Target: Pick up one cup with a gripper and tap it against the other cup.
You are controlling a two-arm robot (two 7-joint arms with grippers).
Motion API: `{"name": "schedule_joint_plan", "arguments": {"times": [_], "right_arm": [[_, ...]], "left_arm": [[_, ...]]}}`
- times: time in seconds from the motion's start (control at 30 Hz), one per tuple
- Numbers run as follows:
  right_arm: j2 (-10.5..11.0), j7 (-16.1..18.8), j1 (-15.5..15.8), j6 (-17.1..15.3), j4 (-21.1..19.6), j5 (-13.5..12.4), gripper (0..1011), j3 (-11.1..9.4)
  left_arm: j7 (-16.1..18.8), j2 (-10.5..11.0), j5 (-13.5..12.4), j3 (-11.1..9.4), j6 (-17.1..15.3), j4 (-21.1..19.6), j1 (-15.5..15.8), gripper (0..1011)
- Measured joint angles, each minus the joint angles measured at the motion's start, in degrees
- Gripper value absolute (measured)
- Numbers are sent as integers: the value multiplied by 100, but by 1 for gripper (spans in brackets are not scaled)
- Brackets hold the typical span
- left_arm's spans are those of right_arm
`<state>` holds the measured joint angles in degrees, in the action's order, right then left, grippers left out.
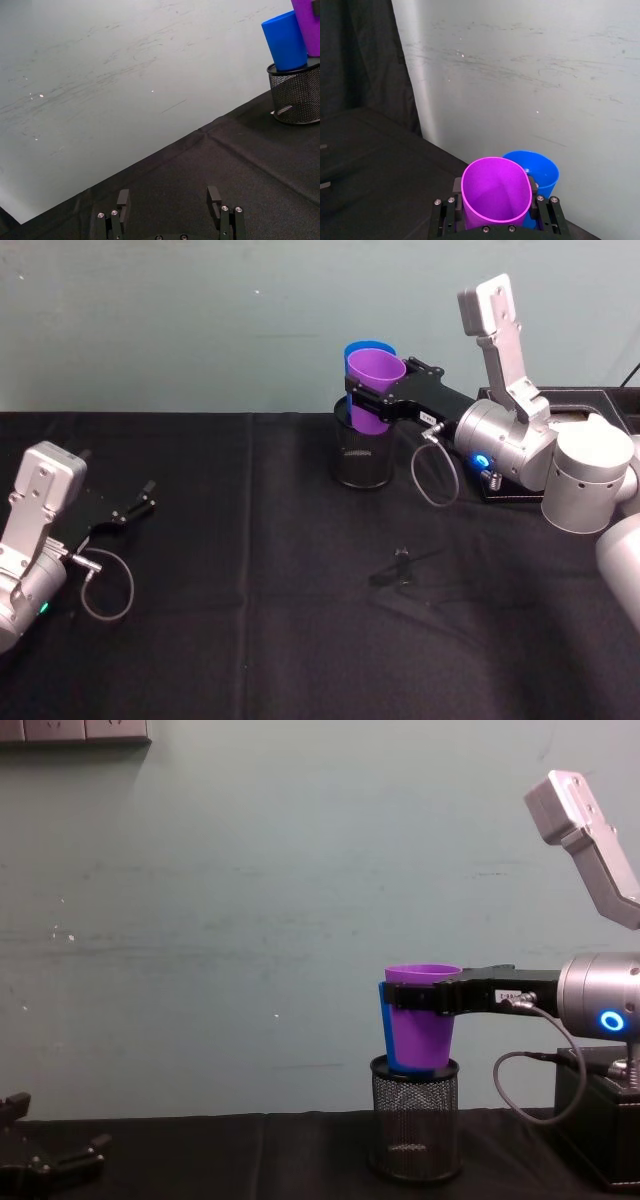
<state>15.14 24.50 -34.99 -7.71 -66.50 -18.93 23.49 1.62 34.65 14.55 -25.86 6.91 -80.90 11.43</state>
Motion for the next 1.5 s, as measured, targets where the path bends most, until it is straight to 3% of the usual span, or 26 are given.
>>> {"name": "schedule_joint_plan", "arguments": {"times": [1.5], "right_arm": [[0, -2, 0, 0, 0, 0, 720, 0]], "left_arm": [[0, 0, 0, 0, 0, 0, 0, 1000]]}}
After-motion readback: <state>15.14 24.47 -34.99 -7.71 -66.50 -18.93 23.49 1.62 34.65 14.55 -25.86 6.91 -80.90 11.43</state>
